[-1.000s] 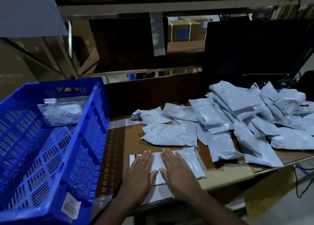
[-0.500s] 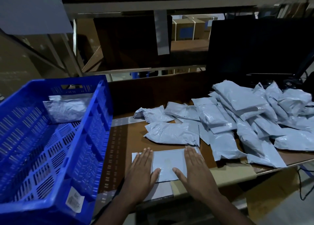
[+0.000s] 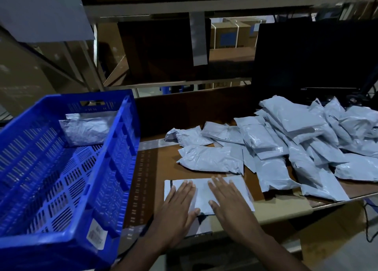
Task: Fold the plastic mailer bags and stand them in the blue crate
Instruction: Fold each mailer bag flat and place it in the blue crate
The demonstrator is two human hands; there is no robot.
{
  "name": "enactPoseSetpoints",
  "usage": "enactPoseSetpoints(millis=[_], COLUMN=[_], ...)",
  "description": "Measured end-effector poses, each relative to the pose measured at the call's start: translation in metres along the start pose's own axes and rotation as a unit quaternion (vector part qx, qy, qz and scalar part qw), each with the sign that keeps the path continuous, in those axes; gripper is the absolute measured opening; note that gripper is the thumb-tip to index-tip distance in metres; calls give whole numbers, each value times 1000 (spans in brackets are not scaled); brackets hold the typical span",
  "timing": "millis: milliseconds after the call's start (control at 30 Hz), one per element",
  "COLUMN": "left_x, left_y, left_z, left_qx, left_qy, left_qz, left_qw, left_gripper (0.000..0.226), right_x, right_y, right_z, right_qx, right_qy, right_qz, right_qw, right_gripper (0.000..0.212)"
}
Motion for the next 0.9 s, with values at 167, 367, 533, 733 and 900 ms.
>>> enactPoseSetpoints(millis=[167, 367, 533, 733, 900], left_x=[-1, 6, 0, -2, 11], left_y=[9, 17, 10, -25, 2], left_z=[2, 4, 1, -12, -21], left_qx=[-25, 21, -13, -93, -23], left_qy=[19, -11, -11, -51, -54], left_qz=[-34, -70, -24, 25, -53], left_qw=[999, 997, 1000, 994, 997], left_gripper=[80, 68, 79, 51, 78], right_x=[15, 16, 15, 3, 19], right_y=[26, 31, 17, -13, 11], right_z=[4, 4, 1, -16, -23], right_qx=[58, 104, 48, -31, 39], right_qy=[-17, -12, -14, 23, -8], right_qz=[50, 65, 19, -82, -16], right_qw=[997, 992, 999, 996, 999], right_gripper=[67, 72, 76, 54, 60])
Point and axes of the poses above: each hand's wrist, its own z-axis away from the middle knuckle, its own y-axis out of the palm, x = y × z, the point moved 8 cm from there along -z, towards the middle knuckle, and after that the axes turned 11 degrees about z, right-handed, at the moved point
